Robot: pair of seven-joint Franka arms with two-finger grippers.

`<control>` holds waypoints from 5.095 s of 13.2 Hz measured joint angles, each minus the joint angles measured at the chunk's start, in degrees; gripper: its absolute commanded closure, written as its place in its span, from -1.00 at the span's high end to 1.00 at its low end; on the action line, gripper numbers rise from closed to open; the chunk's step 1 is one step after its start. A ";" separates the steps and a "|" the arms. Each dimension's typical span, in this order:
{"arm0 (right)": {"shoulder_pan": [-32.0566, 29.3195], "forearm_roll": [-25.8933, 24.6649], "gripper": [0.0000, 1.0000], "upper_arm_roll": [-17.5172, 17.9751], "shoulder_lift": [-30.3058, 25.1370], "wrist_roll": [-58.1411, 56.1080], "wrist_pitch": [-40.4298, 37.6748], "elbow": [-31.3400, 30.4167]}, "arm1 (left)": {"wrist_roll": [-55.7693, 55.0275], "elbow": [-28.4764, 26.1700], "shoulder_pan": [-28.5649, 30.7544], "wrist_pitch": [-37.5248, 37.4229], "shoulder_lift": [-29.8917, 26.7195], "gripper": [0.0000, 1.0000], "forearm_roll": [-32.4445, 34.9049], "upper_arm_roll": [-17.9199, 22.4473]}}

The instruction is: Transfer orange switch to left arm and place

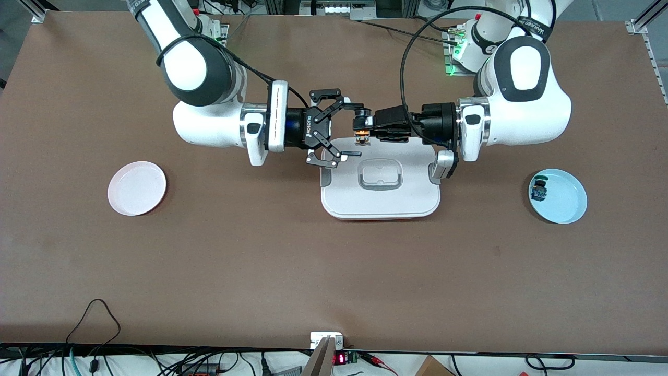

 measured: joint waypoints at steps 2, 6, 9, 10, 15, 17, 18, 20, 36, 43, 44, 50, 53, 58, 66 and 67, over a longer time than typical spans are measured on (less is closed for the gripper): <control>-1.10 -0.02 1.00 -0.22 -0.91 0.00 0.14 -1.04 | -0.01 -0.01 0.93 -1.43 -0.01 -1.00 0.07 0.32; -5.72 -1.88 1.00 -0.47 -3.61 -0.10 -1.06 -5.01 | -0.09 -0.03 6.51 -7.82 -0.10 -1.00 9.75 0.53; -9.27 -4.35 1.00 -0.57 -5.42 -0.10 -4.01 -7.39 | -0.11 0.00 15.51 -18.23 -0.17 -1.00 22.83 0.93; -10.36 -6.03 1.00 -0.64 -5.94 -0.10 -4.31 -7.83 | -0.09 0.05 18.43 -21.62 -0.27 -1.00 28.40 1.01; -13.46 -11.86 1.00 -4.75 -7.41 -0.10 -11.85 -9.93 | -0.09 -0.93 27.65 -27.69 0.47 -1.00 70.28 1.24; -13.70 -16.88 1.00 -8.69 -7.41 2.01 -16.89 -10.20 | -0.09 -2.01 29.56 -25.48 2.40 -1.00 84.85 1.31; -13.89 -20.52 1.00 -10.84 -7.46 5.27 -19.86 -10.20 | -0.12 -3.56 30.29 -20.96 3.69 -1.00 91.72 1.34; -14.53 -28.31 1.00 -14.77 -7.78 14.26 -26.29 -10.15 | -1.13 -7.97 32.21 -9.56 7.38 -1.00 101.24 1.52; -10.53 -93.69 1.00 -16.82 -10.42 100.68 -33.81 -2.93 | -6.05 -9.28 40.78 13.29 23.70 0.99 127.94 1.94; -18.61 -102.45 1.00 -17.58 -10.69 101.88 -37.74 5.79 | -4.69 -3.69 41.01 12.94 23.59 1.00 127.94 1.64; -18.96 -104.14 1.00 -17.57 -10.69 101.88 -37.92 7.18 | -3.77 -2.44 41.23 12.23 23.36 1.00 127.94 0.65; -22.52 -110.57 1.00 -14.15 -12.15 103.84 -43.13 11.24 | 2.56 3.37 52.22 -5.65 20.96 1.00 121.54 -18.24; -23.13 -109.81 1.00 -13.55 -13.24 104.09 -39.68 8.52 | 3.42 11.26 51.99 -18.98 20.55 1.00 117.56 -24.56; -23.43 -107.76 1.00 -13.35 -21.32 105.14 -32.99 -2.98 | 3.42 18.92 45.08 -28.58 14.92 1.00 110.31 -28.13; -23.69 -107.70 1.00 -13.00 -22.40 106.34 -32.68 -3.81 | 3.38 21.77 24.83 -33.01 -2.33 1.00 88.69 -3.79; -23.68 -107.70 1.00 -12.82 -22.40 105.96 -32.59 -3.78 | 3.22 21.53 21.47 -33.18 -3.34 1.00 87.02 0.93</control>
